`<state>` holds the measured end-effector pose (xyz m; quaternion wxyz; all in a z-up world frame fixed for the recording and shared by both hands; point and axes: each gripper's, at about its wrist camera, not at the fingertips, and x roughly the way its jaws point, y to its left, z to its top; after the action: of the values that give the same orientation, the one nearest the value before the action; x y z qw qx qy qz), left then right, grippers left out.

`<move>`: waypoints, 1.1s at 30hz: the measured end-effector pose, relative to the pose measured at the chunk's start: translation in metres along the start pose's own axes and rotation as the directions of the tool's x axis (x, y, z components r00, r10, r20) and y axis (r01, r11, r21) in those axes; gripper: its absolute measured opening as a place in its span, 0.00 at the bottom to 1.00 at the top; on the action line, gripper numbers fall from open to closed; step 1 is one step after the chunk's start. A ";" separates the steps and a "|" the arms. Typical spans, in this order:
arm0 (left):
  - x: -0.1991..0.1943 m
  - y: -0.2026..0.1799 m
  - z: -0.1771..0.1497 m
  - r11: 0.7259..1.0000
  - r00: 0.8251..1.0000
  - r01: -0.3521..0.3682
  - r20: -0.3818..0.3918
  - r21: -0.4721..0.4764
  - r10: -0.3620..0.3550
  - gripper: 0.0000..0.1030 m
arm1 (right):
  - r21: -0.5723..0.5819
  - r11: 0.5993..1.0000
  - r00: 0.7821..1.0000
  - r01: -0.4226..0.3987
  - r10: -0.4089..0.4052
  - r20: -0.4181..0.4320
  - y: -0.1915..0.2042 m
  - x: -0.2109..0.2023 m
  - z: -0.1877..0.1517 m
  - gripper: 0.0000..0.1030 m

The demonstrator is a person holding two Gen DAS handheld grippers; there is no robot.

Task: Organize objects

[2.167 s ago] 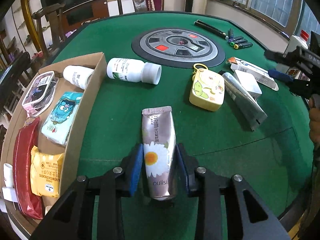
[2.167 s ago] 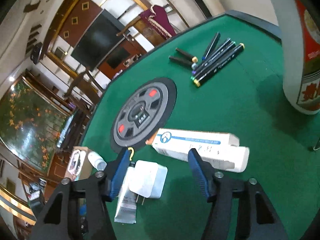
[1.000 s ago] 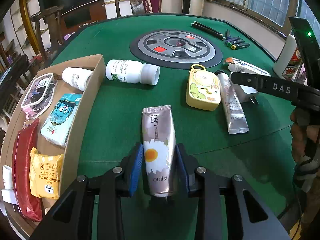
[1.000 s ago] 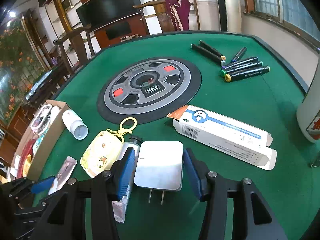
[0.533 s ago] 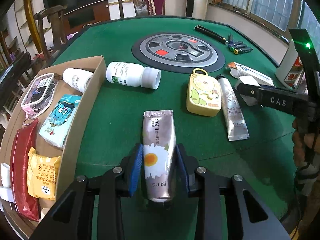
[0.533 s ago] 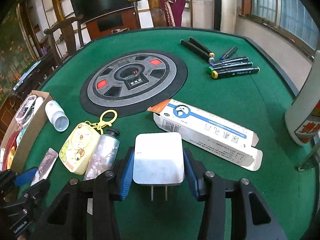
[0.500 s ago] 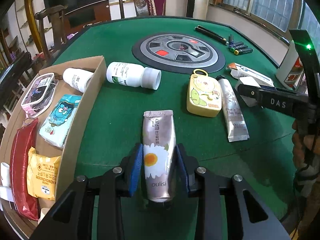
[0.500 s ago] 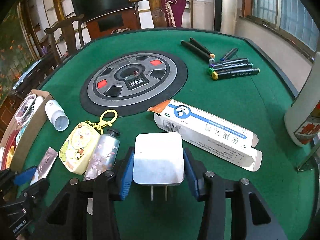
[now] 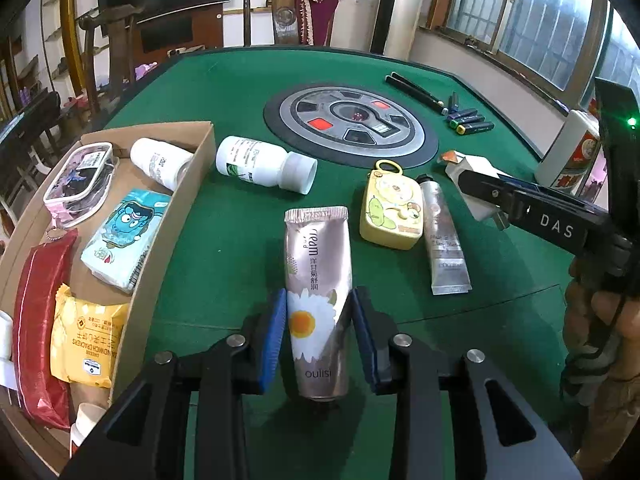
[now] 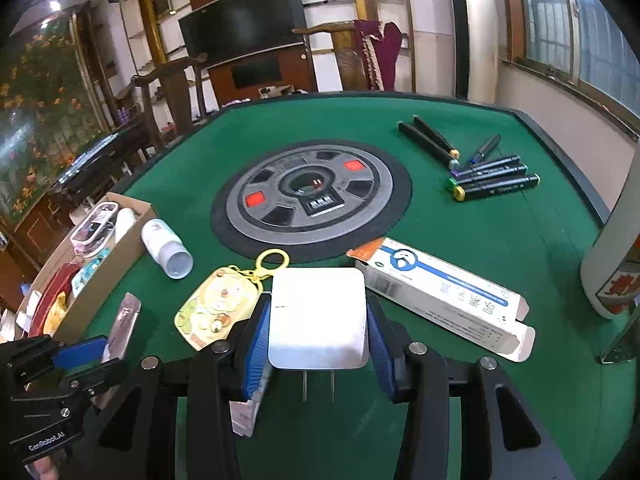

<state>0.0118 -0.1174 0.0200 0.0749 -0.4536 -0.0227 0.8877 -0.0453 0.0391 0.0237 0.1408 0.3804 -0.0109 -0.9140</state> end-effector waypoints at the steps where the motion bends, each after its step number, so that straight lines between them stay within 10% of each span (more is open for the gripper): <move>1: -0.001 0.000 0.000 1.000 1.000 0.002 0.004 -0.003 -0.002 0.31 | -0.004 1.000 1.000 -0.003 0.003 0.006 0.001 -0.001 0.000 0.47; 16: -0.039 0.019 0.012 0.997 0.993 0.017 0.120 -0.072 -0.009 0.31 | -0.041 0.997 0.996 -0.067 0.070 0.052 0.015 -0.010 -0.001 0.47; 18: -0.043 0.021 0.013 0.997 0.992 0.017 0.124 -0.072 -0.008 0.00 | -0.043 0.996 0.996 -0.072 0.074 0.053 0.016 -0.011 -0.001 0.47; 26: -0.045 0.030 0.016 0.997 0.995 0.016 0.103 -0.081 -0.008 0.01 | -0.043 0.995 0.995 -0.087 0.089 0.049 0.018 -0.010 -0.001 0.47; 28: -0.035 0.034 0.017 0.993 0.997 0.037 0.077 -0.112 -0.029 0.09 | -0.040 0.995 0.995 -0.089 0.091 0.046 0.017 -0.009 -0.001 0.47; 30: -0.022 0.038 0.019 0.988 0.999 0.023 0.032 -0.152 -0.018 0.56 | -0.039 0.995 0.995 -0.091 0.093 0.046 0.017 -0.009 -0.001 0.47; 33: -0.008 0.041 0.024 0.981 0.999 -0.013 0.032 -0.193 0.019 0.64 | -0.039 0.995 0.994 -0.095 0.097 0.051 0.017 -0.010 -0.001 0.47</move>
<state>-0.0075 -0.1580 0.0359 0.0230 -0.4438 -0.1062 0.8895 -0.0337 0.0256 0.0321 0.1911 0.3525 -0.0161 -0.9159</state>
